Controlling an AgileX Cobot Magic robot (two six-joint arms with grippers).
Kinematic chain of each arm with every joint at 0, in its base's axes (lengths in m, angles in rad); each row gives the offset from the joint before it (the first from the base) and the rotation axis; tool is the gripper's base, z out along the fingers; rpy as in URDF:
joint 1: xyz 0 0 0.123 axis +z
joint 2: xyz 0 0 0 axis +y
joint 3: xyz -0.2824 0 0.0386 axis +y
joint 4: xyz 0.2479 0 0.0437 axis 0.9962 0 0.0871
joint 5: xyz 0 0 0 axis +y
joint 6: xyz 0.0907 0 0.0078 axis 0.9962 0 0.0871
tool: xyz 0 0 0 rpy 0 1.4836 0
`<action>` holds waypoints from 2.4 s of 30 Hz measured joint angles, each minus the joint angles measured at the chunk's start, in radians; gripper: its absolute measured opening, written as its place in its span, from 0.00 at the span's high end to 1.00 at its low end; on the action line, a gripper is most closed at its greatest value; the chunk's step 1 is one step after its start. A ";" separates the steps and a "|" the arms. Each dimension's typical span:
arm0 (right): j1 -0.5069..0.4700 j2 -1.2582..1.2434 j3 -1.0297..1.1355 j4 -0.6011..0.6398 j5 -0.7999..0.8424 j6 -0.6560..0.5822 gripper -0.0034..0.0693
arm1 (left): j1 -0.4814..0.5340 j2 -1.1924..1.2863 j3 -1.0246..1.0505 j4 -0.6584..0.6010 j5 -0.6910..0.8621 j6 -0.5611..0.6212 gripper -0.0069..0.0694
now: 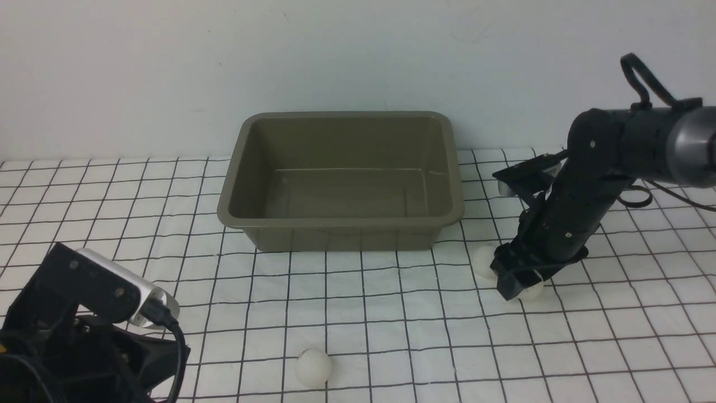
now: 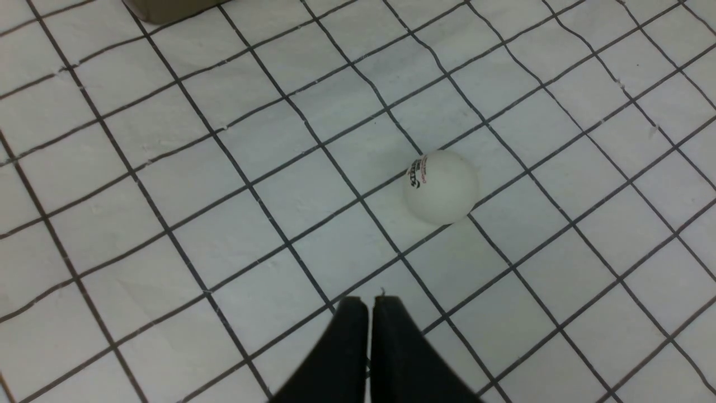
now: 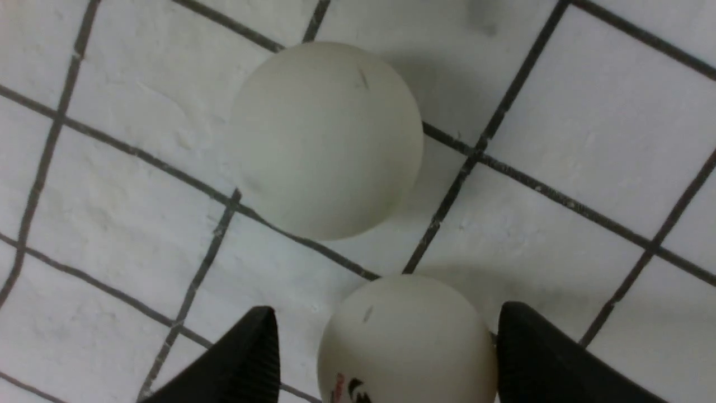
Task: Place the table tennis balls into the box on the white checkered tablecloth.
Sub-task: 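Reach for and grasp a ping pong ball on the table, then release the ping pong ball into the bin and lift the gripper away, then reach for and grasp a ping pong ball on the table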
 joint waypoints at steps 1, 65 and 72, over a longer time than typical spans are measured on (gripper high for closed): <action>0.000 0.002 0.000 -0.001 -0.002 0.000 0.32 | 0.000 0.000 0.000 0.000 0.000 0.000 0.91; 0.174 -0.059 -0.652 -0.181 0.294 0.129 0.30 | 0.000 0.000 0.000 0.024 0.030 0.000 0.91; 0.131 -0.218 -0.333 -0.191 0.301 0.129 0.30 | 0.000 0.000 0.000 0.024 0.030 0.000 0.91</action>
